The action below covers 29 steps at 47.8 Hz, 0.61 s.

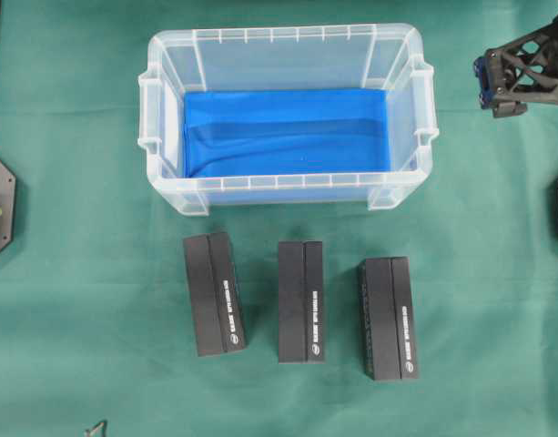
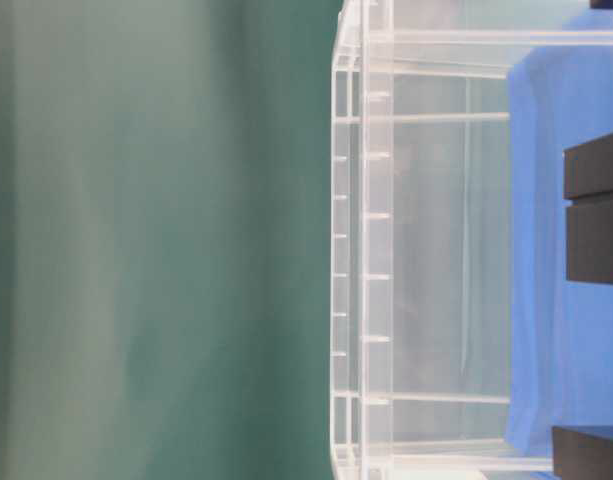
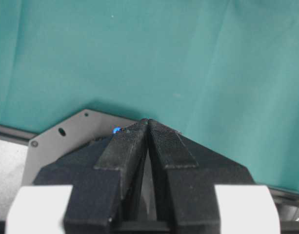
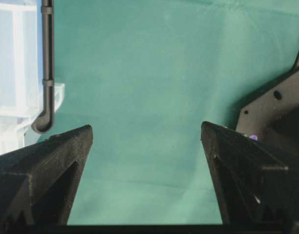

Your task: Take the box out of the case with the right arm.

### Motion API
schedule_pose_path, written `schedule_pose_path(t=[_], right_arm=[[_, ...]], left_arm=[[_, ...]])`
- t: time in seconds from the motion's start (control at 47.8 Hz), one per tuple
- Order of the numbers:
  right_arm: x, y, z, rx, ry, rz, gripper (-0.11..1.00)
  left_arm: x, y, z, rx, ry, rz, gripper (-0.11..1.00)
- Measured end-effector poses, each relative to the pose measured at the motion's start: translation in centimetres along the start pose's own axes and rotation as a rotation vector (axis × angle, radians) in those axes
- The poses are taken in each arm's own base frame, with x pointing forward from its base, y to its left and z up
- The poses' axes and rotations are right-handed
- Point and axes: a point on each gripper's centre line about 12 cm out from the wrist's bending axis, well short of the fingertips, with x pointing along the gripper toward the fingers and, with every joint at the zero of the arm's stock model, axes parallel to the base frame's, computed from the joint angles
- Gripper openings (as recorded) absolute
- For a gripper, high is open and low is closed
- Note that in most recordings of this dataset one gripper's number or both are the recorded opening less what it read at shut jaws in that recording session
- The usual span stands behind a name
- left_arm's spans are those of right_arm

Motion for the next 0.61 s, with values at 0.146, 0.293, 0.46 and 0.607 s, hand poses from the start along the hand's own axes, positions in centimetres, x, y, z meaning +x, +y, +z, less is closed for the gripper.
schedule_pose_path(t=[0.146,0.293,0.46,0.607], right_arm=[[-0.01,0.01,-0.03,-0.002,0.000,0.000,0.88],[0.00,0.01,-0.05,0.000,0.004,0.001,0.88],[-0.01,0.02,-0.11,-0.001,0.006,0.002,0.88],[0.00,0.01,-0.07,0.001,0.006,0.001,0.88]], left_arm=[[0.00,0.00,0.00,0.002,0.000,0.000,0.03],[0.00,-0.02,-0.01,0.001,0.001,-0.001,0.03],[0.00,-0.01,-0.02,0.001,0.002,-0.001,0.03],[0.00,0.01,-0.02,0.002,0.001,0.001,0.03]])
